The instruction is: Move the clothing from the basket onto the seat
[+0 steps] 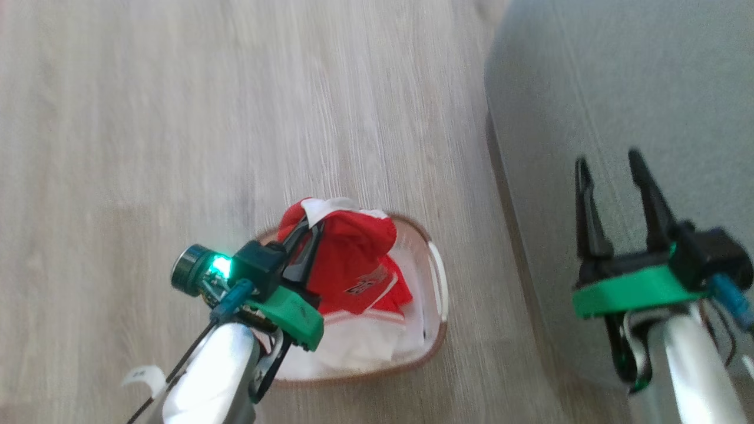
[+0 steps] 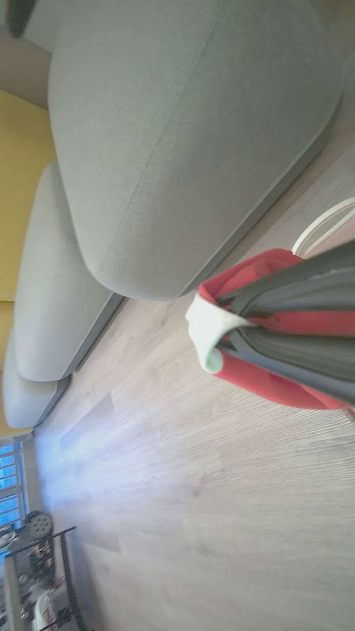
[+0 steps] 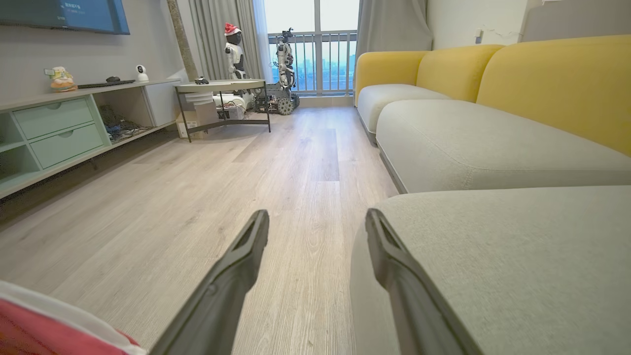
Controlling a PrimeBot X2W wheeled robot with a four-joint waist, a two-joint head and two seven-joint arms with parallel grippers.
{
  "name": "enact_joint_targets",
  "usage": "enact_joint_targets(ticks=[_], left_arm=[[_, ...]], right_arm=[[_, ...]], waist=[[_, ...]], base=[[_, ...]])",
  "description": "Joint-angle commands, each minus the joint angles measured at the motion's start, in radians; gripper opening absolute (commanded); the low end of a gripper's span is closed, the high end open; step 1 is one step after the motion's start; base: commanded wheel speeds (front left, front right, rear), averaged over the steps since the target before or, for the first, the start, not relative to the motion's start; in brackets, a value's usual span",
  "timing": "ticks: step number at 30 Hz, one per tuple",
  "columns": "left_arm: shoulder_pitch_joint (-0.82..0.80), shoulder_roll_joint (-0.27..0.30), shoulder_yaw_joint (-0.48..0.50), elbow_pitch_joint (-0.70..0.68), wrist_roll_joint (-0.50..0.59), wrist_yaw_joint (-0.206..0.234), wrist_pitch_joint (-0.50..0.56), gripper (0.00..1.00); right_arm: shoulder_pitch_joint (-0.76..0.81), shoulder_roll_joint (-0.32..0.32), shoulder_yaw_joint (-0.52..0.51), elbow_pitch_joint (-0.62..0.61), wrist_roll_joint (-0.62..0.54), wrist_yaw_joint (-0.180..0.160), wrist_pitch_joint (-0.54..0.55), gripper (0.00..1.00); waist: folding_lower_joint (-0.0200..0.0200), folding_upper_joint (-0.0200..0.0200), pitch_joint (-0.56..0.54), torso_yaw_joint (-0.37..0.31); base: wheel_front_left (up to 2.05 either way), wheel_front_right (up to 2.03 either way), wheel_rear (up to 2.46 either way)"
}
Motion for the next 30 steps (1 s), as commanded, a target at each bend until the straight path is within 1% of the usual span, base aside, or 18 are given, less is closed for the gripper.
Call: enact_joint_targets(ticks=[1,7,13,18,21,26,29,30], left_arm=[[-0.014,0.016,0.043,-0.042,-0.006,0.002,-0.013,0.00],[0.004,0.031,0.059,-0.075,-0.025,0.002,-0.010,0.00],[-0.041,0.052,0.059,-0.105,-0.030,-0.010,0.021,0.00],[-0.105,0.048,0.047,-0.122,-0.036,-0.024,0.051,0.00],[-0.148,0.034,0.031,-0.126,-0.037,-0.032,0.064,0.00],[-0.213,0.001,-0.007,-0.121,-0.041,-0.043,0.077,0.00],[-0.247,-0.018,-0.032,-0.120,-0.048,-0.048,0.079,0.00],[-0.267,-0.028,-0.048,-0.120,-0.053,-0.050,0.080,0.00]], right_arm=[[0.010,-0.008,0.016,-0.025,-0.007,0.000,-0.006,1.00],[0.107,-0.008,0.020,0.007,-0.004,0.000,-0.006,1.00],[0.144,-0.008,0.042,0.018,0.001,0.000,-0.006,1.00],[0.150,-0.008,0.086,0.035,0.005,0.000,-0.006,1.00],[0.149,-0.008,0.133,0.045,0.010,0.000,-0.006,1.00],[0.139,-0.008,0.251,0.073,0.028,0.000,-0.006,1.00],[0.121,-0.008,0.314,0.108,0.033,0.000,-0.006,1.00],[0.097,-0.008,0.343,0.140,0.024,0.000,-0.006,1.00]], waist=[[0.0001,-0.0001,-0.130,0.034],[0.0001,-0.0001,-0.260,0.055],[0.0001,-0.0001,-0.306,0.073],[0.0001,-0.0001,-0.328,0.091],[0.0001,-0.0001,-0.336,0.099],[0.0001,-0.0001,-0.345,0.108],[0.0001,-0.0001,-0.348,0.111],[0.0001,-0.0001,-0.348,0.112]], base=[[0.00,0.00,0.00],[0.00,0.00,0.00],[0.00,0.00,0.00],[0.00,0.00,0.00],[0.00,0.00,0.00],[0.00,0.00,0.00],[0.00,0.00,0.00],[0.00,0.00,0.00]])
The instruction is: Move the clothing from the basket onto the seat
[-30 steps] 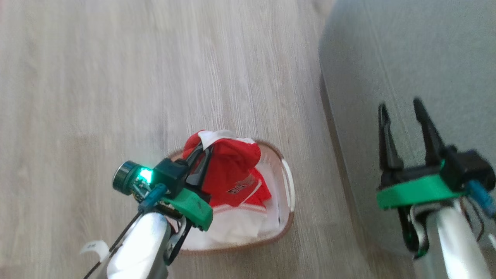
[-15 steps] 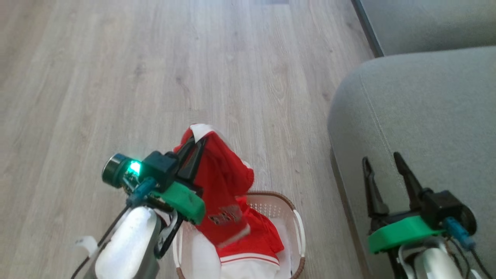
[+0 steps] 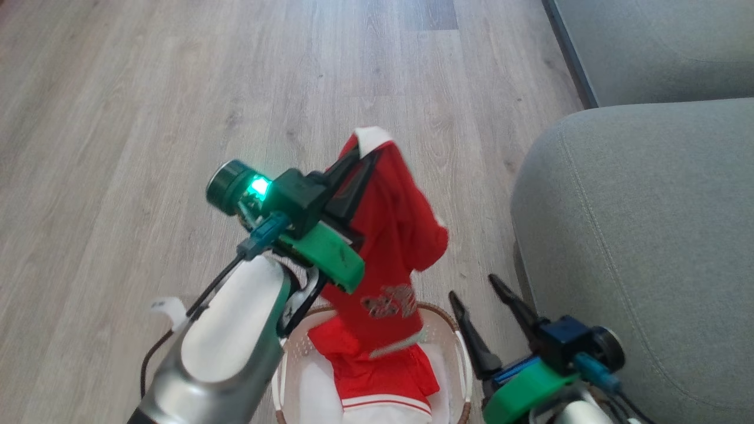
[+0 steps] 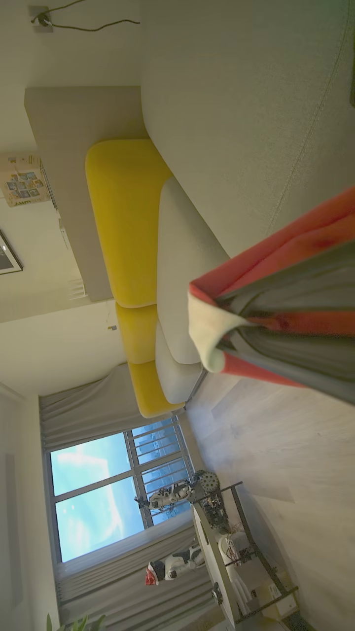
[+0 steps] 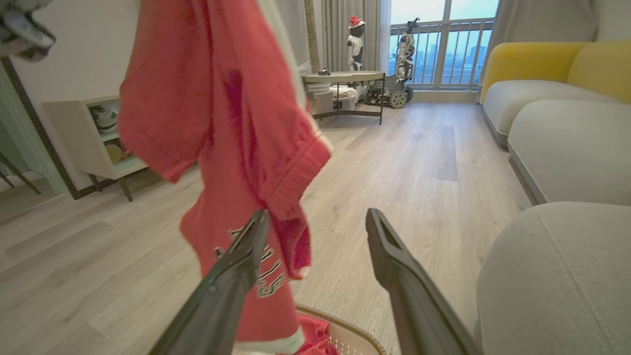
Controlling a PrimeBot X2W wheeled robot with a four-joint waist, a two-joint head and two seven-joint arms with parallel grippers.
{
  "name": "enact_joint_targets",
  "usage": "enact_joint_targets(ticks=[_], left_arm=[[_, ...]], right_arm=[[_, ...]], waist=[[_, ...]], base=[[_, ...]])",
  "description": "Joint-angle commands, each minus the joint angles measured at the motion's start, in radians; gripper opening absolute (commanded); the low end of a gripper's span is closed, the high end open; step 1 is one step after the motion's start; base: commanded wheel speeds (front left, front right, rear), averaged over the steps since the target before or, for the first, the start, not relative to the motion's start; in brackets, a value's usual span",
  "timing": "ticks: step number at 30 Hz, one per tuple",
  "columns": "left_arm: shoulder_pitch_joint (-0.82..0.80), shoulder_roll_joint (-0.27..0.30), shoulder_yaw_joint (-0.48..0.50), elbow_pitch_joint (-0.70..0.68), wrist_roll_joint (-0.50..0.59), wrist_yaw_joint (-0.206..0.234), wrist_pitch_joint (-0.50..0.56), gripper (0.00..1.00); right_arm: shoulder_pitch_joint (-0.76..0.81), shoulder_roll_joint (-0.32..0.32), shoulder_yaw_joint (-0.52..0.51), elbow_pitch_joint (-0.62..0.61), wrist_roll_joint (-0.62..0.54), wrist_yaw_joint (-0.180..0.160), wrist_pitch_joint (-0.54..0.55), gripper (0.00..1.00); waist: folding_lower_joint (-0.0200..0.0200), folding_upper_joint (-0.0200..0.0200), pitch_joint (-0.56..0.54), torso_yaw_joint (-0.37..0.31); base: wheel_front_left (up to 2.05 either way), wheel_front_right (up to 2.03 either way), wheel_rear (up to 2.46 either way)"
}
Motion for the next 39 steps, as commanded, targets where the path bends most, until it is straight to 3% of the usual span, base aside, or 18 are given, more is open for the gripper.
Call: enact_joint_targets(ticks=[1,12,22,23,25,28,29,36,39], left_arm=[[-0.092,0.000,0.023,-0.033,-0.008,-0.004,-0.001,0.00],[-0.153,-0.024,-0.053,-0.024,-0.042,0.006,0.000,0.00],[-0.169,-0.028,-0.138,-0.031,-0.085,0.029,-0.006,0.00],[-0.168,-0.028,-0.145,-0.033,-0.090,0.030,-0.007,0.00],[-0.164,-0.028,-0.156,-0.036,-0.101,0.036,-0.008,0.00],[-0.154,-0.028,-0.161,-0.029,-0.114,0.050,-0.008,0.00],[-0.150,-0.028,-0.159,-0.024,-0.117,0.055,-0.008,0.00],[-0.101,-0.002,-0.125,0.039,-0.145,0.086,-0.029,0.00],[-0.078,0.008,-0.110,0.062,-0.160,0.092,-0.043,0.60]], right_arm=[[-0.086,-0.009,0.039,0.000,-0.008,0.000,-0.006,1.00],[-0.230,-0.009,0.064,0.144,-0.020,0.000,-0.006,1.00],[-0.277,-0.009,0.202,0.227,0.033,0.000,-0.006,1.00],[-0.282,-0.009,0.209,0.232,0.034,0.000,-0.006,0.96],[-0.291,-0.009,0.213,0.236,0.037,0.000,-0.006,0.53],[-0.300,-0.009,0.208,0.230,0.039,0.000,-0.006,0.05],[-0.300,-0.009,0.202,0.223,0.039,0.000,-0.006,0.00],[-0.271,-0.009,0.133,0.170,0.012,0.000,-0.006,0.00],[-0.257,-0.009,0.097,0.141,-0.005,0.000,-0.006,0.00]], waist=[[0.0001,-0.0001,0.000,0.000],[0.0001,-0.0001,0.008,0.001],[0.0001,-0.0001,0.010,0.021],[0.0001,-0.0001,0.009,0.025],[0.0001,-0.0001,0.008,0.032],[0.0001,-0.0001,0.006,0.038],[0.0001,-0.0001,0.006,0.039],[0.0001,-0.0001,0.001,0.020],[0.0001,-0.0001,-0.001,0.004]], base=[[0.00,0.00,0.00],[0.00,0.00,0.00],[0.00,0.00,0.00],[0.00,0.00,0.00],[0.00,0.00,0.00],[0.00,0.00,0.00],[0.00,0.00,0.00],[0.00,0.00,0.00],[0.00,0.00,0.00]])
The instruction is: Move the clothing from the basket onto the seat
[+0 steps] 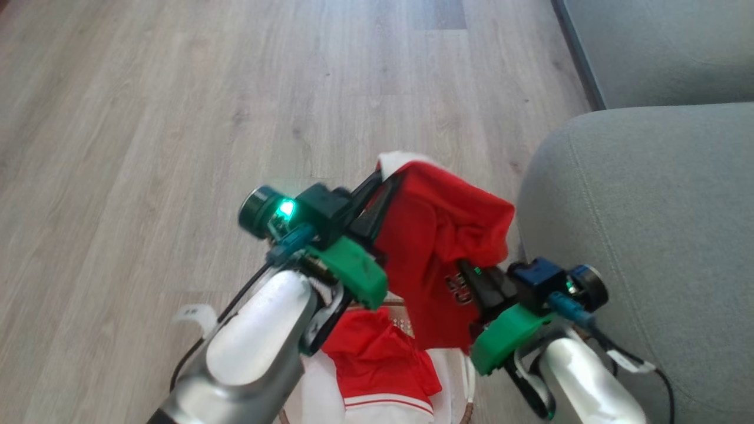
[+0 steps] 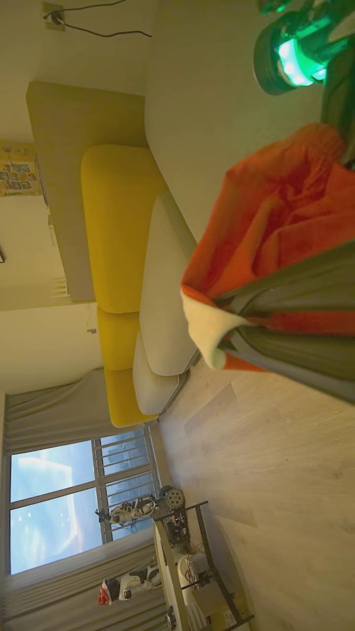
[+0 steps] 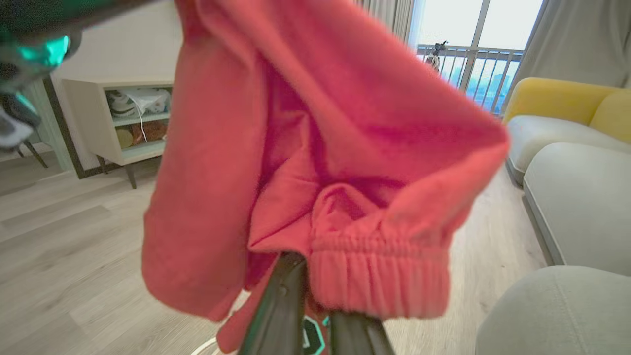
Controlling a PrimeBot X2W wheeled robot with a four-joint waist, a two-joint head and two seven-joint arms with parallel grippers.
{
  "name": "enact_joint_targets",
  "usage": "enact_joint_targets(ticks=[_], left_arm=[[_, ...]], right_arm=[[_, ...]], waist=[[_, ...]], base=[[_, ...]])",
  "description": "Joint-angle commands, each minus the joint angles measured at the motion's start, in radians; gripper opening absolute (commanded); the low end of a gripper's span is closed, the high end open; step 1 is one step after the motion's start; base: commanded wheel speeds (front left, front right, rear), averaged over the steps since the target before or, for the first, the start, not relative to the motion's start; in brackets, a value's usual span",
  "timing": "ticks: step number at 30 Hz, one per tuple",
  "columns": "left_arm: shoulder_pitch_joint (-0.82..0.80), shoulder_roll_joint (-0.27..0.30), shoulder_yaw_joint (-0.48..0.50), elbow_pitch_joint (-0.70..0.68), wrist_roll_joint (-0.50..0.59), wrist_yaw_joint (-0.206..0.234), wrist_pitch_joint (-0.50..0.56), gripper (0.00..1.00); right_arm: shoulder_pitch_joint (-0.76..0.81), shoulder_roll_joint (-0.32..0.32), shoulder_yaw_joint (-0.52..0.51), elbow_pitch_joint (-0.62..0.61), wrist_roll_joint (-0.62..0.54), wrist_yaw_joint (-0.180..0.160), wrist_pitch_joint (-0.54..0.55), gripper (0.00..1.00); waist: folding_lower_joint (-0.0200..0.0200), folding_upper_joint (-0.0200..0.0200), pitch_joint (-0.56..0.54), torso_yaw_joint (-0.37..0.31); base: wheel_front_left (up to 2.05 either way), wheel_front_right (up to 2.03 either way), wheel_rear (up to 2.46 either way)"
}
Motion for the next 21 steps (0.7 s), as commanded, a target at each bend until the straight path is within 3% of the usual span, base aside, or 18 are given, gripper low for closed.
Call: enact_joint_targets(ticks=[1,14,21], left_arm=[[-0.041,0.022,0.049,-0.022,-0.008,0.005,-0.017,1.00],[0.052,0.044,0.060,0.037,-0.038,0.002,-0.051,1.00],[0.106,0.029,0.044,0.045,-0.044,-0.001,-0.059,1.00]], right_arm=[[-0.017,0.006,-0.002,-0.049,-0.009,0.000,-0.007,0.00],[0.013,0.006,-0.183,-0.141,-0.111,0.000,-0.007,0.00],[0.054,0.000,-0.285,-0.197,-0.170,0.000,-0.007,0.00]], waist=[[0.0001,0.0000,-0.001,-0.011],[0.0001,0.0000,0.001,-0.102],[0.0001,0.0000,0.015,-0.194]], base=[[0.00,0.00,0.00],[0.00,0.00,0.00],[0.00,0.00,0.00]])
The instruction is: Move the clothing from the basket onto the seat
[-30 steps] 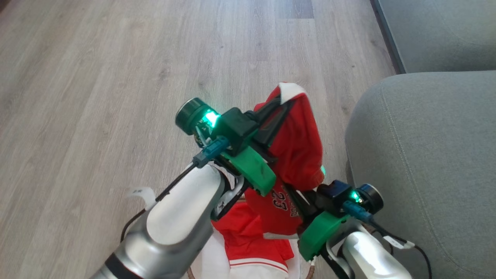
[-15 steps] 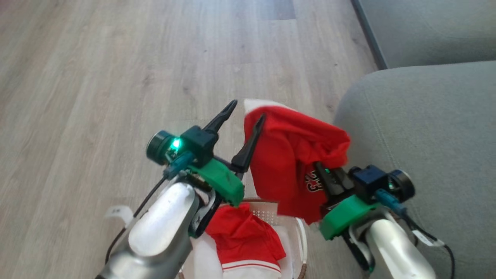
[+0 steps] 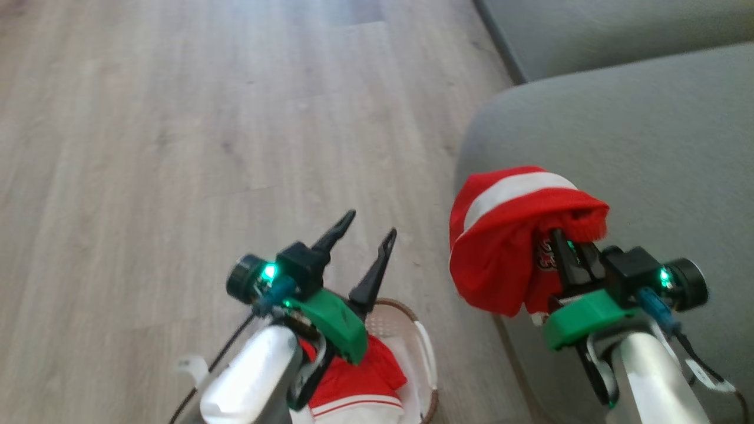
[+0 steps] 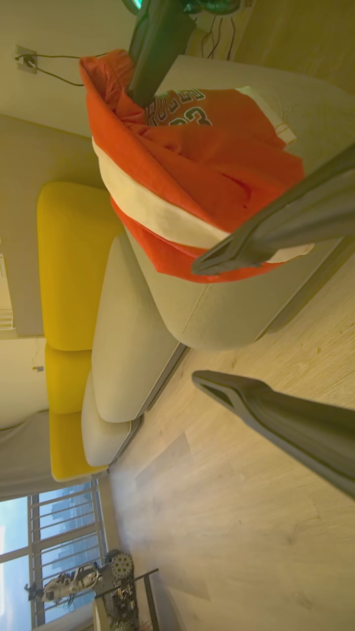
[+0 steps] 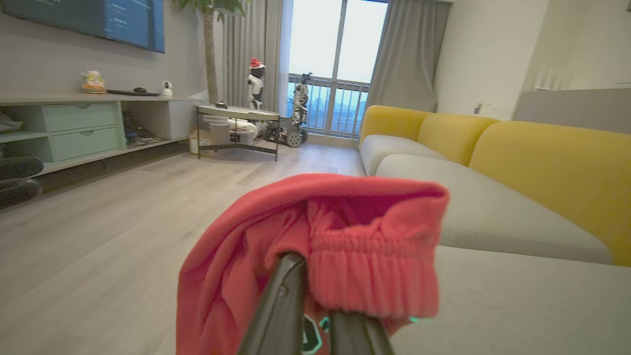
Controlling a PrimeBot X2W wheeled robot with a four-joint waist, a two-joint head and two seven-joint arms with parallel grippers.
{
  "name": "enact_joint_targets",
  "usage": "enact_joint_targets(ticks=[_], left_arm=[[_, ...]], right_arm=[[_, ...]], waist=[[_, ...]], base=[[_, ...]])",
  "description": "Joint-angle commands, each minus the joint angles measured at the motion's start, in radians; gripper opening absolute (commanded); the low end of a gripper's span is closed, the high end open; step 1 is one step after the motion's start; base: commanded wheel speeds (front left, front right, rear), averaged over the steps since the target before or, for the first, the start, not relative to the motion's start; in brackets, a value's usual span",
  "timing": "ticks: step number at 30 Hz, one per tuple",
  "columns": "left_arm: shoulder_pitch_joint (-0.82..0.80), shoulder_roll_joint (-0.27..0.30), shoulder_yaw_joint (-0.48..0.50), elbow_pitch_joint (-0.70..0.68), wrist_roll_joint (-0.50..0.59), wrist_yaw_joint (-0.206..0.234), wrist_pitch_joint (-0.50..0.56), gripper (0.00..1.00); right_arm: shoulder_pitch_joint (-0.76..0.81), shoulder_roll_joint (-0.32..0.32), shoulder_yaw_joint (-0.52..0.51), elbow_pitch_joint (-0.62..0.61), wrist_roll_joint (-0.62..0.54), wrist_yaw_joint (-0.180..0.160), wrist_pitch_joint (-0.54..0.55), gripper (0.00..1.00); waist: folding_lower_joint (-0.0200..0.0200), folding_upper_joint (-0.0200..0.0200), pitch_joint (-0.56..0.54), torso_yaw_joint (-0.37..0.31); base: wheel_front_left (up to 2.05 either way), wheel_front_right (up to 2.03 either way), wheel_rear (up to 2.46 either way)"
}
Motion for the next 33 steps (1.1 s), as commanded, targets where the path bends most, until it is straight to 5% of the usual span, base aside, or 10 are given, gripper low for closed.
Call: enact_joint_targets(ticks=[1,17,26,33], left_arm=[[-0.024,0.004,0.025,-0.025,-0.005,0.000,-0.011,1.00],[0.006,-0.030,0.023,-0.064,0.022,-0.005,-0.014,1.00],[-0.004,-0.031,0.050,-0.073,0.050,-0.005,-0.014,1.00],[-0.056,-0.006,0.056,-0.114,0.102,0.003,-0.014,1.00]], right_arm=[[-0.013,-0.002,0.007,-0.047,-0.011,0.000,-0.007,0.00],[0.008,-0.028,-0.042,-0.106,-0.019,0.000,-0.007,0.00],[-0.079,-0.027,-0.058,-0.051,0.005,0.000,-0.007,0.00],[-0.358,-0.068,-0.118,0.057,0.042,0.000,-0.007,0.00]], waist=[[0.0000,0.0000,0.010,-0.046],[0.0000,0.0000,0.080,-0.271],[0.0000,0.0000,0.128,-0.267],[0.0000,0.0000,0.264,-0.197]], base=[[0.00,0.00,0.00],[0.00,0.00,0.00],[0.00,0.00,0.00],[0.00,0.00,0.00]])
